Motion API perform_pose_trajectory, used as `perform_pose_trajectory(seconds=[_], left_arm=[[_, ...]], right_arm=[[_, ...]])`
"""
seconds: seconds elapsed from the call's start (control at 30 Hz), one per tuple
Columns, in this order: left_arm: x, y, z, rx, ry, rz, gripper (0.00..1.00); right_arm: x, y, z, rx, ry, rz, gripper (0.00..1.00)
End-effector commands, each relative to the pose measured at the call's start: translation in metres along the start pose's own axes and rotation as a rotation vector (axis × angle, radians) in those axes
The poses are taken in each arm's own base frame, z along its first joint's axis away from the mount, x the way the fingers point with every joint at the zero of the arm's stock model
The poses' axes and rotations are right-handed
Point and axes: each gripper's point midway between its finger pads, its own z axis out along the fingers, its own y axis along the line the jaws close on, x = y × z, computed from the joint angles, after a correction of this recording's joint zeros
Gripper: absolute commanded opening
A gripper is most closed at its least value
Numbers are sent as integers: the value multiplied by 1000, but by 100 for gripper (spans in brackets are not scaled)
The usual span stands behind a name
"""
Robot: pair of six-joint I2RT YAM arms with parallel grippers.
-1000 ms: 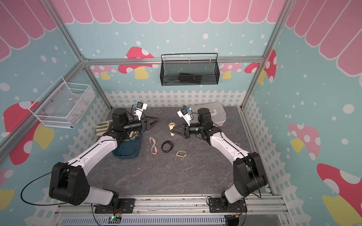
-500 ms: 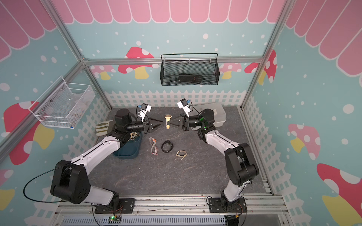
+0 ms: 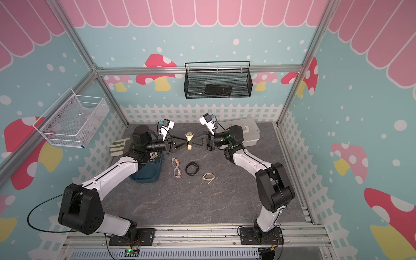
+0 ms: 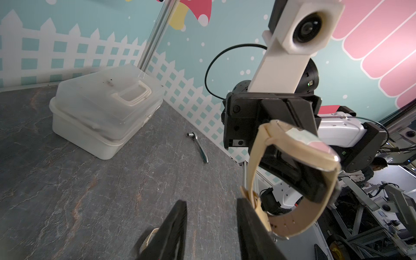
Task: Put the watch into the storage box
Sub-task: Place the watch in the storage box.
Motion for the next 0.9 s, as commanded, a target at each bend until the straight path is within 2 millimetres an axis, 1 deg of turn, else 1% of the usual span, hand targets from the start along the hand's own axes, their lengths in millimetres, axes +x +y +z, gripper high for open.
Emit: perform_pose_trajectory(seconds=[0.0, 0.07, 0.37, 0.47, 0.67, 0.87], left_arm=[[-5, -9, 1, 24, 7, 34, 40], [-4, -9, -1, 11, 15, 36, 40], [-6, -7, -7, -10, 12, 46, 40], [-6, -7, -7, -5, 11, 42, 40], [-10, -11, -7, 16, 2, 42, 40], [-11, -16, -6, 34, 2, 45, 40]], right_arm=[[4, -4, 2, -1, 25, -24, 0], [8, -6, 2, 18, 34, -16, 0], [13, 3, -3, 88, 71, -67, 0], [12, 5, -3, 89, 72, -65, 0], [11, 0, 1, 84, 73, -54, 0], [5, -1, 5, 64, 62, -54, 0]])
